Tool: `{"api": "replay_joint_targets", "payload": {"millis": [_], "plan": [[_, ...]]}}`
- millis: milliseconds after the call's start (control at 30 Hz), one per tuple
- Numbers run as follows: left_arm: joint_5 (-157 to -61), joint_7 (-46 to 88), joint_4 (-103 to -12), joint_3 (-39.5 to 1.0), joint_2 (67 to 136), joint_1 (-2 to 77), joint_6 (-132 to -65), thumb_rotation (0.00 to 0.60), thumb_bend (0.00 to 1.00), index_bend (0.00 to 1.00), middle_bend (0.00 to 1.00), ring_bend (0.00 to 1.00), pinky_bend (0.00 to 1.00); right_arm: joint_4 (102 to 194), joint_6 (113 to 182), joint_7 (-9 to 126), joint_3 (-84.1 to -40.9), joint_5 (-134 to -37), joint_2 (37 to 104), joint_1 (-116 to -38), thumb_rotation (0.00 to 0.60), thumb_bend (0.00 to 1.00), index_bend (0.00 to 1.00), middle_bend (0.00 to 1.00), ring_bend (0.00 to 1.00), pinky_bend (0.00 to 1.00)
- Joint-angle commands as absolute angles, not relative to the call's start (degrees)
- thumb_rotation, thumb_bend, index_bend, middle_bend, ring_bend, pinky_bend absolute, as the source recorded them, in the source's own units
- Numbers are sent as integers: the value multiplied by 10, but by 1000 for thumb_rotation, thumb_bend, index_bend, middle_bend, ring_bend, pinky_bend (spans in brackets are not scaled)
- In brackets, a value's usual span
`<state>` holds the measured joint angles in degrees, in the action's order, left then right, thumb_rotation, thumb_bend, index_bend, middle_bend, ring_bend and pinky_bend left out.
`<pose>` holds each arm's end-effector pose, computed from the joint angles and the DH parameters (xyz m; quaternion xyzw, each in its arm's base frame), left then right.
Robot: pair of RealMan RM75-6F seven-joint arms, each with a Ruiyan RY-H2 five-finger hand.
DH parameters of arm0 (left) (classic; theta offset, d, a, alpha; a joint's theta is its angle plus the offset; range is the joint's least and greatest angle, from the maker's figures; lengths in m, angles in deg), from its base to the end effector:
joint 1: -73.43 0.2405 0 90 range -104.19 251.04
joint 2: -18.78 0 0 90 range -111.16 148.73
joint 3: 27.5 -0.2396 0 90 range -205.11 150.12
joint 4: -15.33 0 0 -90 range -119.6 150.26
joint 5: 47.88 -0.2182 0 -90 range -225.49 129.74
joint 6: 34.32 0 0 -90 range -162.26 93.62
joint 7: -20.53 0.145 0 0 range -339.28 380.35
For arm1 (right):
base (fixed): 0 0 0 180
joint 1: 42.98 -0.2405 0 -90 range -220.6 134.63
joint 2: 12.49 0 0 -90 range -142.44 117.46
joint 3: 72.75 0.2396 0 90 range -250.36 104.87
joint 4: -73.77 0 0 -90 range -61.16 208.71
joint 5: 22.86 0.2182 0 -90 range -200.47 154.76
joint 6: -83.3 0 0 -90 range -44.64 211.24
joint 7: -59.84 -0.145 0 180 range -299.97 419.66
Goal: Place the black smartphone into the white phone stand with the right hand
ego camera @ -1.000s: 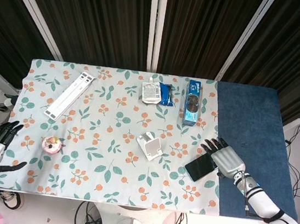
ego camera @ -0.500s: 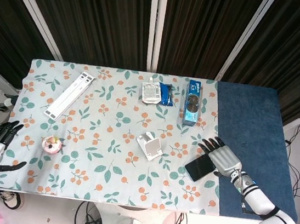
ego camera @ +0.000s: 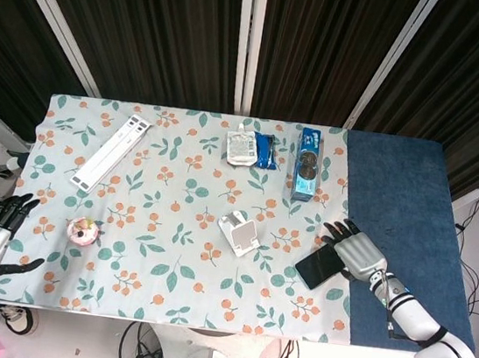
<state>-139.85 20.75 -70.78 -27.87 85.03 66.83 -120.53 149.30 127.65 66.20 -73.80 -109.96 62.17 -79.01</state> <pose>-0.3024 0.1791 0.1321 -0.6500 -0.3430 -0.3817 0.5605 -0.2641 -0.3102 0.0254 0.8494 -0.2934 0.1887 0.3960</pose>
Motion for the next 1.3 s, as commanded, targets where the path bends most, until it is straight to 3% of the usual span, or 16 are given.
{"api": "replay_joint_targets", "payload": {"millis": [33,300,667,867,1300], "plan": [[-1398,207,-707,-278,851,668,-1205,479,0,96,70,91,212,1492,1276,659,-739,-1098,622,-792,600,174,195,0,0,0],[-1398,204,-704,-279,853,668,-1205,480,0,97,70,91,211,1490,1276,657,-746,-1098,625,-795,600,176,252,0,0,0],[-1397,198,-699,-279,854,671,-1208,480,0,97,70,91,212,1491,1294,611,-757,-1116,622,-794,600,182,588,4,0,0],[-1396,198,-698,-280,855,672,-1207,482,0,97,70,91,212,1491,1306,600,-761,-1121,617,-791,600,200,650,130,7,0],[-1396,196,-696,-279,855,672,-1208,483,0,97,70,91,212,1500,1357,577,-765,-1143,601,-779,600,230,687,373,397,57]]}}
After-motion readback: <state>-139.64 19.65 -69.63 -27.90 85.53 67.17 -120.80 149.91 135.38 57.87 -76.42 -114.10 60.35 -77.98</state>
